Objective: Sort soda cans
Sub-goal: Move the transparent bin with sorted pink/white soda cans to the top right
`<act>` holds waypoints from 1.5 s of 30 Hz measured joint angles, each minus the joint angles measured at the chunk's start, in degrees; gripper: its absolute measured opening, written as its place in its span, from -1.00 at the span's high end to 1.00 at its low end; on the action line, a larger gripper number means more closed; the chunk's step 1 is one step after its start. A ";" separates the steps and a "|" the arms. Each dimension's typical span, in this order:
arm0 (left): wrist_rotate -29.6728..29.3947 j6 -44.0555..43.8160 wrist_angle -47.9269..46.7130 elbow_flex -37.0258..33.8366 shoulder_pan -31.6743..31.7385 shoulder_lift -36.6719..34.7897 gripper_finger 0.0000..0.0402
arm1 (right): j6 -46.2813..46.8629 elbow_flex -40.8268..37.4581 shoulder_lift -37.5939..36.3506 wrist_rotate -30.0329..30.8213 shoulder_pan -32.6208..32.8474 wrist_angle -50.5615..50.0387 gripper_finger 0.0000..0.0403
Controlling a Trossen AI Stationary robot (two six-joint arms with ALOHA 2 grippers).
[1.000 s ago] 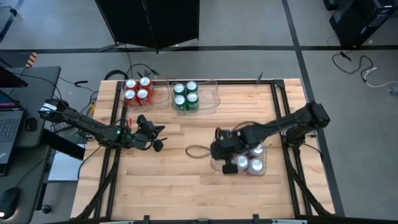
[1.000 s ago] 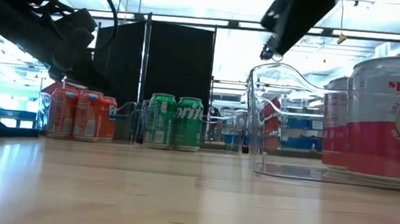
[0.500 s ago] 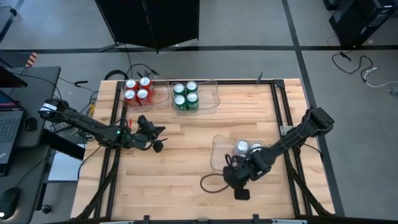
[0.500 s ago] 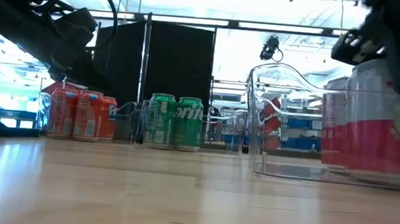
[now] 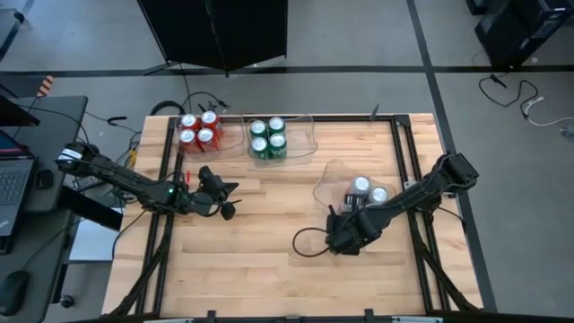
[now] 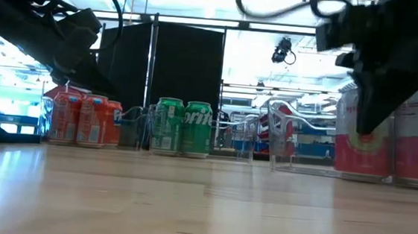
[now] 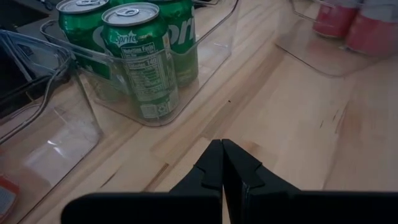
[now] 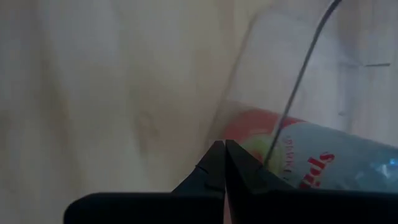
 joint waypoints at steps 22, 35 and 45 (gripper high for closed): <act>0.59 -0.33 0.00 0.00 -0.01 0.00 0.99 | 15.21 -3.41 -4.62 -17.03 5.11 -9.90 1.00; 0.85 -0.35 0.04 0.00 -0.02 0.00 0.99 | 27.60 -15.27 -5.30 -3.07 -2.56 -14.82 1.00; 0.85 -0.37 -0.05 0.00 -0.02 0.00 0.99 | 27.16 -20.16 -5.34 10.83 -14.08 -12.44 1.00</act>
